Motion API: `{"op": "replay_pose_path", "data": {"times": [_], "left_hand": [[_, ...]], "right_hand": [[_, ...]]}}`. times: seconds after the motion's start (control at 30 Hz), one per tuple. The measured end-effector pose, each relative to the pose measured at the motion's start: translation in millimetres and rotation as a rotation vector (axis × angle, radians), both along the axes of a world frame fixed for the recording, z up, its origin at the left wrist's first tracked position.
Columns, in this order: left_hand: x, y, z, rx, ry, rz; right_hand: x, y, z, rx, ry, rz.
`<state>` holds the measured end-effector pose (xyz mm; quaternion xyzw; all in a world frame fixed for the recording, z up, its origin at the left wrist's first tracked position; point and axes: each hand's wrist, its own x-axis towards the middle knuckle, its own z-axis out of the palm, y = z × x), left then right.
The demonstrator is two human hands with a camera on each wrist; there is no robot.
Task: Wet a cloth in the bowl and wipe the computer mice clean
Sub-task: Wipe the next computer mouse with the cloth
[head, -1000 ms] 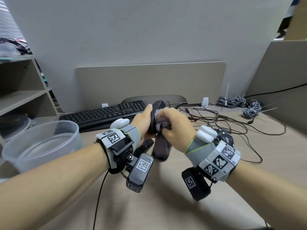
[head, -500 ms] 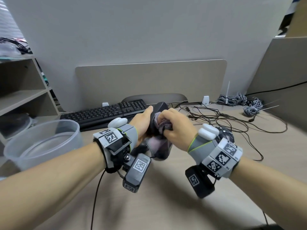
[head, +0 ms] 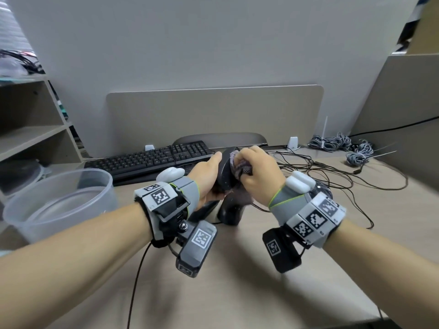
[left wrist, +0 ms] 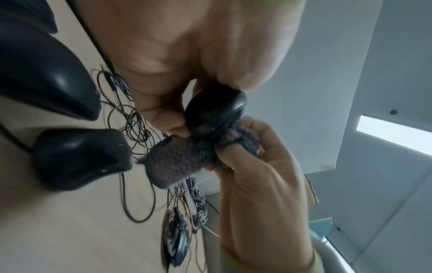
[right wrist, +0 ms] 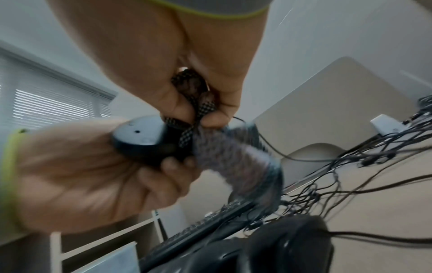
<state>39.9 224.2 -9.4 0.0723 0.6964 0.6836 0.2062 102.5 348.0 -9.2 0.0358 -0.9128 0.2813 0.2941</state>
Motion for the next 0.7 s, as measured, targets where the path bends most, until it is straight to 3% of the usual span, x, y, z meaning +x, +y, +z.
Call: {"op": "replay_pose_path", "data": {"times": [0.07, 0.17, 0.33, 0.47, 0.57, 0.7], "left_hand": [[-3, -1, 2, 0.015, -0.008, 0.006], [-5, -7, 1, 0.021, -0.04, -0.004], [-4, -5, -6, 0.046, -0.071, -0.002], [-9, -3, 0, 0.036, -0.065, 0.013], [-11, -4, -2, 0.065, -0.117, 0.0], [-9, -7, -4, 0.059, -0.13, -0.017]], "right_hand": [[8, -11, -2, 0.011, 0.055, 0.091], [19, -20, -15, 0.051, 0.002, 0.225], [10, -11, -12, 0.008, -0.014, 0.096], [10, -15, -8, -0.063, -0.002, 0.14], [1, -4, 9, -0.223, 0.089, 0.066], [-10, 15, 40, -0.77, 0.122, 0.117]]}}
